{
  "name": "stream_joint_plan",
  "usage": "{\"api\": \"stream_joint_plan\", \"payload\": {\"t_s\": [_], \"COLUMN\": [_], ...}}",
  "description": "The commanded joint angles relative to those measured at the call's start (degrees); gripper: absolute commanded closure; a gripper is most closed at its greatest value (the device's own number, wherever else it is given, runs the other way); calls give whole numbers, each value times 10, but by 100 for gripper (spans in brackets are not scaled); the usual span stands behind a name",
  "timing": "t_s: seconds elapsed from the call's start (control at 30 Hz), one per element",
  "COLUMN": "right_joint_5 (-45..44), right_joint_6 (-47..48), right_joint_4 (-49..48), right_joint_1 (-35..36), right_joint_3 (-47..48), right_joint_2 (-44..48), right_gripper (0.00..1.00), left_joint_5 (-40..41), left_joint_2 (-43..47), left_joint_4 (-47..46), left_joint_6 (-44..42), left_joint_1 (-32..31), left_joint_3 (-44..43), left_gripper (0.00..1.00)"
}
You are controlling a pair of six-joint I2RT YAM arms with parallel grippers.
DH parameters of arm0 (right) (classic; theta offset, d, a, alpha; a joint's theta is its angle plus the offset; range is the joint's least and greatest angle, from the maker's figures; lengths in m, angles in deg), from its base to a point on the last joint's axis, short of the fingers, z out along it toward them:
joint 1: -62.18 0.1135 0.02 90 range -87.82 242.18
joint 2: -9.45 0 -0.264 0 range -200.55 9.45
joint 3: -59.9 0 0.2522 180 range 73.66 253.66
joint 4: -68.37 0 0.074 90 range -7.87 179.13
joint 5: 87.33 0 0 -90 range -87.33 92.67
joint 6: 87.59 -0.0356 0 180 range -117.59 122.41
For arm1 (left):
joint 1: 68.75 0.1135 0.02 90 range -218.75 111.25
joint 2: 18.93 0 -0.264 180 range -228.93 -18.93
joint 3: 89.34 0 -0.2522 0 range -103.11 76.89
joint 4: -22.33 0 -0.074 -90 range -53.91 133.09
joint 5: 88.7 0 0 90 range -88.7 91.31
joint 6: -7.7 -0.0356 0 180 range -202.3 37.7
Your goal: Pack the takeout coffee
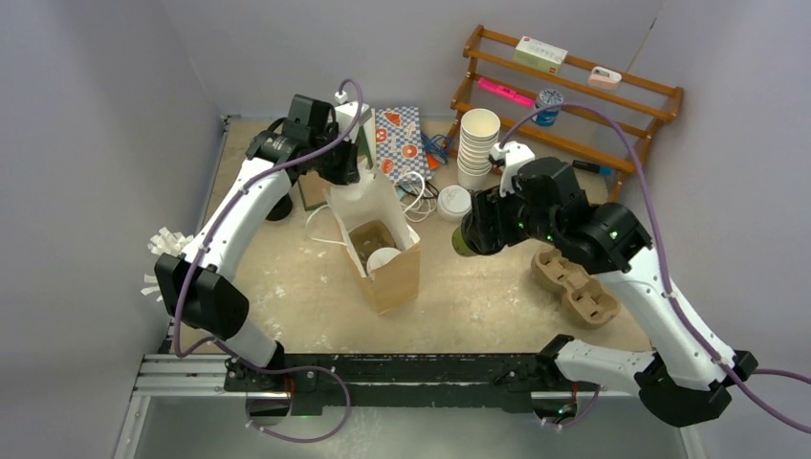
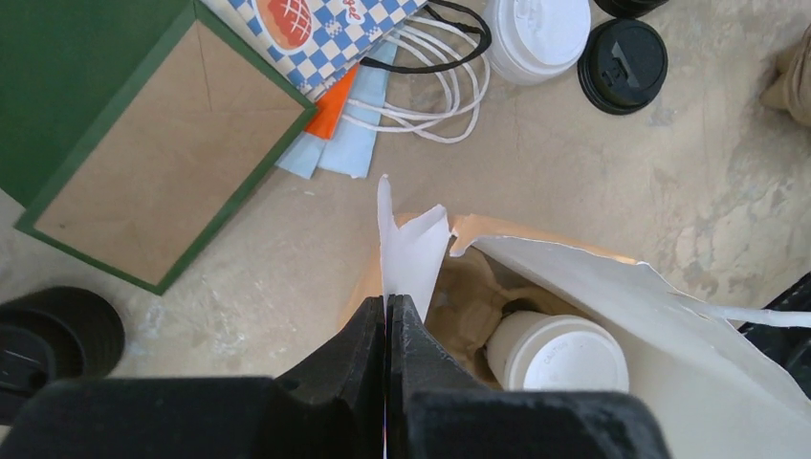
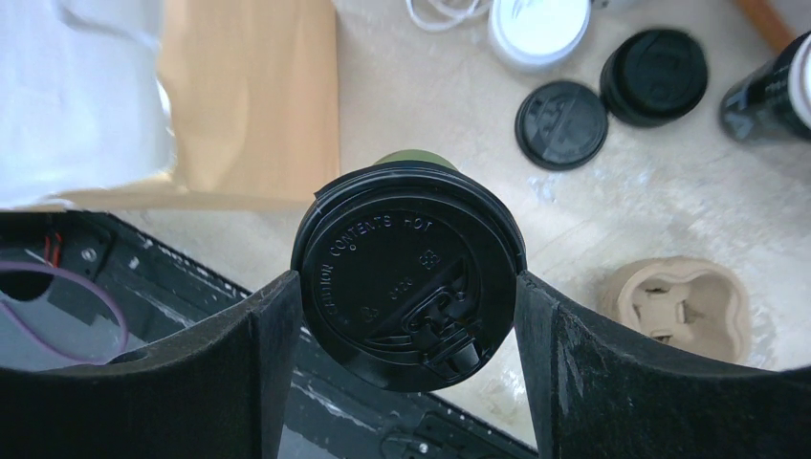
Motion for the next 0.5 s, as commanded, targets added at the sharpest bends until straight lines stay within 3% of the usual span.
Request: {"api": "stream_joint_plan", "payload": {"t_s": [0.0,0.13,0.47], "right_joint_5": [-37,-44,100], "right_joint_6": [12,33,42], "right_joint_4": [33,31,10], "right_joint_1": [2,2,2], "right_joint_3": [103,188,364], "right_joint_2": [-10,-27,-106], "right_gripper": [33,34,37], "left_joint_5": [7,-12,-47], "left_joint_2": [46,87,133], "left_joint_4": [6,-11,-42], "left_joint_6": [93,108,123], "left_joint_1": [-2,-3,-4], "left_joint_3": [25,62,119], "left_gripper": [100,100,100]}}
